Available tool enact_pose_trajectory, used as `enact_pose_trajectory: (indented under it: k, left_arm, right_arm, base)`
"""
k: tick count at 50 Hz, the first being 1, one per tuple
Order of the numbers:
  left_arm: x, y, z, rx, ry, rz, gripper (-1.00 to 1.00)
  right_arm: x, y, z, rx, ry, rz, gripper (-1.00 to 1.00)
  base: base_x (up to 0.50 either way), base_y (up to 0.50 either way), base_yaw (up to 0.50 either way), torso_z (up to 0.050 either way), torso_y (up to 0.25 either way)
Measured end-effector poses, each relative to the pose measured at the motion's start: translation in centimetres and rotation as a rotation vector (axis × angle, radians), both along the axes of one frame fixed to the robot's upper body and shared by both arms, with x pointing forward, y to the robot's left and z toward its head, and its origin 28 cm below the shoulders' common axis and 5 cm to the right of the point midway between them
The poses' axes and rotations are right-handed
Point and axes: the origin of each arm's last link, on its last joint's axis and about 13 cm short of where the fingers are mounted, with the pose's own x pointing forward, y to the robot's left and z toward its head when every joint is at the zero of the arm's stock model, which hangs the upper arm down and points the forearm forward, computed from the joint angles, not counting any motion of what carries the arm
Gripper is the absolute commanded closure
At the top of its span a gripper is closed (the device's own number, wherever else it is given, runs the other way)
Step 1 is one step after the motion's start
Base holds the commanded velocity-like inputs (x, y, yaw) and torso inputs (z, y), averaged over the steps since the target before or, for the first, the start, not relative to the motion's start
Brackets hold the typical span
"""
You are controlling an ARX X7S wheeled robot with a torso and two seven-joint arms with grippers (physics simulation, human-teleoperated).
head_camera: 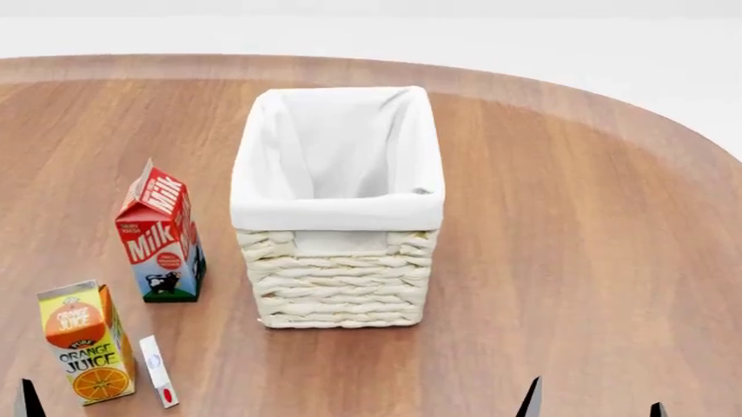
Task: Pick up the alphabet soup, and put it in the basket.
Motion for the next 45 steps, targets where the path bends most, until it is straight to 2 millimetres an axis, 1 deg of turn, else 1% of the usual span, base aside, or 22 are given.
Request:
enact_pose_trajectory:
  k: [45]
  left_arm:
    - [-0.11, 0.00, 0.07, 0.000, -0.004, 0.002, -1.00]
  right_arm:
    - [0.10, -0.01, -0.03, 0.000, 0.006, -0.002, -1.00]
  base:
    - [0.21, 0.00, 0.00, 0.000, 0.000]
